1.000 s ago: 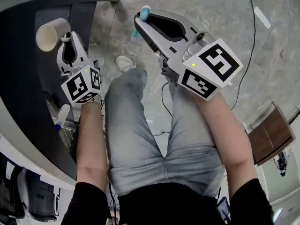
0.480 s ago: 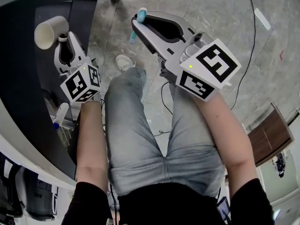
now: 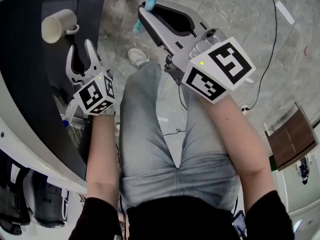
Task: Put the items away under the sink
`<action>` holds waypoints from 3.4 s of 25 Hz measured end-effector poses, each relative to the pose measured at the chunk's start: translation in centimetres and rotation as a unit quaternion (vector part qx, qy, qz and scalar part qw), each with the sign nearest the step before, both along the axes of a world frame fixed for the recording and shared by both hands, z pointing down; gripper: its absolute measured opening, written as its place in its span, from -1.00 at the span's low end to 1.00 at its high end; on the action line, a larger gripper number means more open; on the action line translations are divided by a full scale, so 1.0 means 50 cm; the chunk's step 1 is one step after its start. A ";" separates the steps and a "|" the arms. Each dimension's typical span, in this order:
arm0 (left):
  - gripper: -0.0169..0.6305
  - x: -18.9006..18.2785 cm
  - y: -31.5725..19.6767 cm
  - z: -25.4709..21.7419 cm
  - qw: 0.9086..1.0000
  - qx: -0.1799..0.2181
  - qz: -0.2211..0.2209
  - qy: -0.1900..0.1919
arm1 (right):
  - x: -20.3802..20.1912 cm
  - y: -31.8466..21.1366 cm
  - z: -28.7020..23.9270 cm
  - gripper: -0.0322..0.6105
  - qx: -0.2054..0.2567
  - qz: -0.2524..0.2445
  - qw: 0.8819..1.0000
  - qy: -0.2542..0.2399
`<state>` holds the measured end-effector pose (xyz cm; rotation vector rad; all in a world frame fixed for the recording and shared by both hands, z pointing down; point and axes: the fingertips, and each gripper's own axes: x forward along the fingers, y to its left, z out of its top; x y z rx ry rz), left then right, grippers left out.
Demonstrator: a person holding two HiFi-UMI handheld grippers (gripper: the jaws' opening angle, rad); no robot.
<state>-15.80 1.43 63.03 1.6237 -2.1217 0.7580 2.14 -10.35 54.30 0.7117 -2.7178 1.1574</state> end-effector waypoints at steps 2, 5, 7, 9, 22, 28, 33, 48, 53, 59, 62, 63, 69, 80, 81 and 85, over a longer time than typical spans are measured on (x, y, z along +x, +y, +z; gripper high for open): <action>-0.45 0.035 0.015 -0.021 0.999 -0.012 0.029 0.007 | 0.000 0.000 -0.011 -0.74 0.002 0.016 1.000 -0.013; -0.50 0.086 0.035 -0.059 0.997 -0.024 0.072 0.020 | 0.002 -0.005 -0.024 -0.74 -0.011 0.047 0.998 -0.040; -0.61 0.104 0.048 -0.088 0.995 -0.033 0.089 0.034 | 0.000 -0.010 -0.036 -0.75 -0.021 0.069 0.996 -0.061; -0.71 0.112 0.054 -0.126 0.993 -0.039 0.101 0.051 | -0.012 -0.011 -0.056 -0.75 -0.025 0.087 0.992 -0.083; -0.83 0.135 0.085 -0.184 0.979 -0.083 0.173 0.065 | -0.137 -0.022 -0.030 -0.75 -0.054 0.175 0.959 -0.217; -0.83 0.145 0.100 -0.205 0.975 -0.093 0.187 0.080 | -0.170 -0.023 -0.039 -0.76 -0.052 0.200 0.945 -0.254; -0.84 0.143 0.105 -0.206 0.974 -0.102 0.184 0.085 | -0.188 -0.026 -0.039 -0.76 -0.036 0.200 0.943 -0.262; -0.84 0.152 0.106 -0.198 0.969 -0.102 0.201 0.100 | -0.300 0.008 -0.010 -0.76 0.002 0.131 0.966 -0.224; -0.84 0.149 0.102 -0.200 0.970 -0.098 0.197 0.102 | -0.335 0.030 -0.005 -0.75 0.013 0.091 0.975 -0.202; -0.84 0.146 0.108 -0.195 0.971 -0.101 0.193 0.101 | -0.357 0.050 0.017 -0.75 0.004 0.061 0.981 -0.186; -0.84 0.147 0.105 -0.199 0.971 -0.098 0.193 0.101 | -0.369 0.065 0.027 -0.72 -0.002 0.039 0.984 -0.171; -0.84 0.147 0.105 -0.201 0.971 -0.098 0.193 0.100 | -0.373 0.069 0.031 -0.71 -0.005 0.032 0.986 -0.165; -0.84 0.145 0.106 -0.201 0.972 -0.095 0.191 0.097 | -0.402 0.101 0.046 -0.36 -0.017 -0.023 0.989 -0.145; -0.84 0.144 0.108 -0.194 0.976 -0.098 0.172 0.090 | -0.387 0.113 0.065 -0.19 -0.039 -0.041 0.990 -0.125; -0.84 0.145 0.108 -0.195 0.976 -0.098 0.170 0.089 | -0.381 0.112 0.066 -0.19 -0.042 -0.041 0.991 -0.123; -0.84 0.151 0.112 -0.199 0.978 -0.100 0.160 0.085 | -0.354 0.120 0.064 -0.19 -0.046 -0.054 0.992 -0.109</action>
